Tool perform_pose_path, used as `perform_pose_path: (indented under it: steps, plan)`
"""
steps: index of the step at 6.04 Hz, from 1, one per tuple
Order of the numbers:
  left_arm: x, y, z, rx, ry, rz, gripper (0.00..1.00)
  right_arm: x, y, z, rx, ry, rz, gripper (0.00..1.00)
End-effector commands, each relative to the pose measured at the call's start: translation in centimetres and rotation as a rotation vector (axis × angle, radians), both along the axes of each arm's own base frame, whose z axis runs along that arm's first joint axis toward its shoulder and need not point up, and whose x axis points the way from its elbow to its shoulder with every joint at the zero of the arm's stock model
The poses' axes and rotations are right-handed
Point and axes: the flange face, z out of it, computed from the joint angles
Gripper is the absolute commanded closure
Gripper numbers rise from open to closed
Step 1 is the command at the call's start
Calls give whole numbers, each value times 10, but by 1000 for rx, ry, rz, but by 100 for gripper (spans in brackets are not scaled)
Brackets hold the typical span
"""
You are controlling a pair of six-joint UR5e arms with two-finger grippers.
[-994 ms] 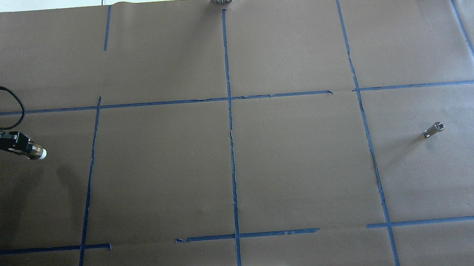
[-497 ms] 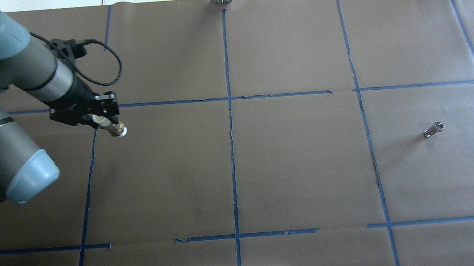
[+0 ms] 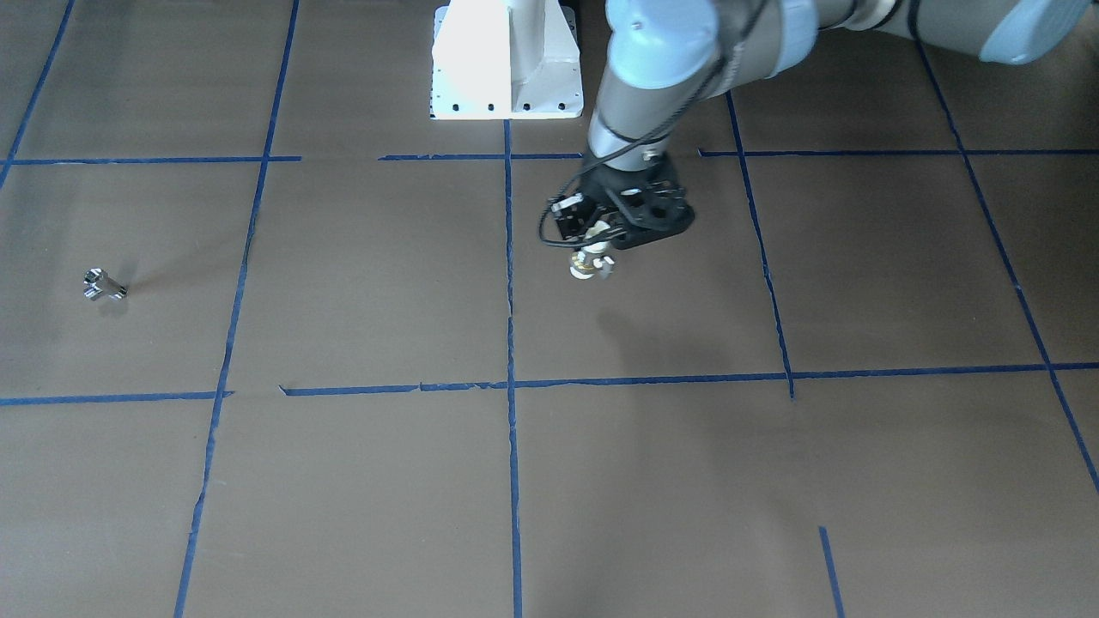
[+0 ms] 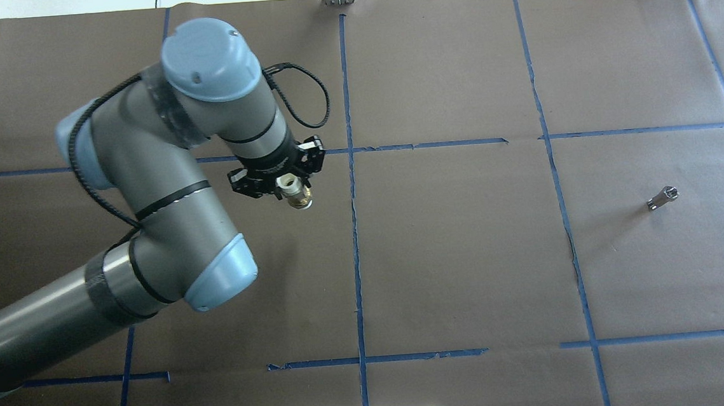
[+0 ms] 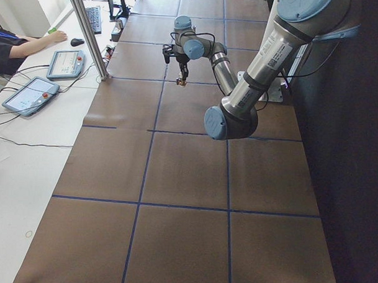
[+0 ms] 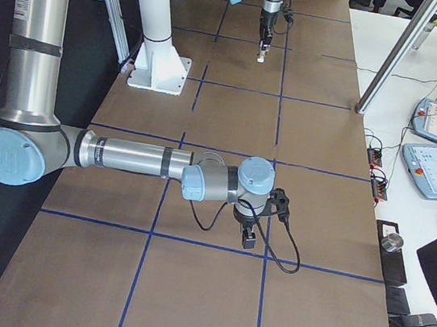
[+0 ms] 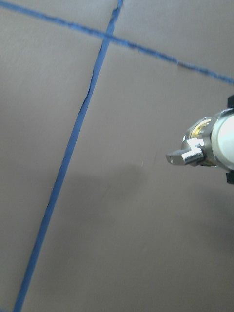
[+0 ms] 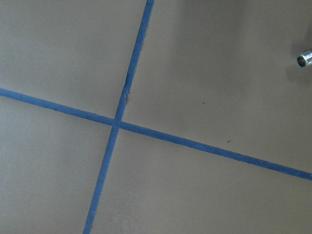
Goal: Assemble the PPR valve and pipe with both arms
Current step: 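Carry the white valve with the left gripper toward the table center, then lower the white valve upright at the center and open the left gripper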
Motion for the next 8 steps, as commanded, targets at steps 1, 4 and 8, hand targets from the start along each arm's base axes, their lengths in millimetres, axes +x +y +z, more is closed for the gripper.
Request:
perform_pose_path:
  steps: [1, 4, 8]
  plan:
    - [60, 18, -22, -14, -35, -26, 96, 0, 0, 0, -2, 0, 3, 0]
    - [99, 40, -4, -22, -65, -21, 96, -1, 0, 0, -6, -2, 4, 0]
    - [104, 39, -4, -27, -70, -21, 94, 0, 0, 0, -5, 0, 4, 0]
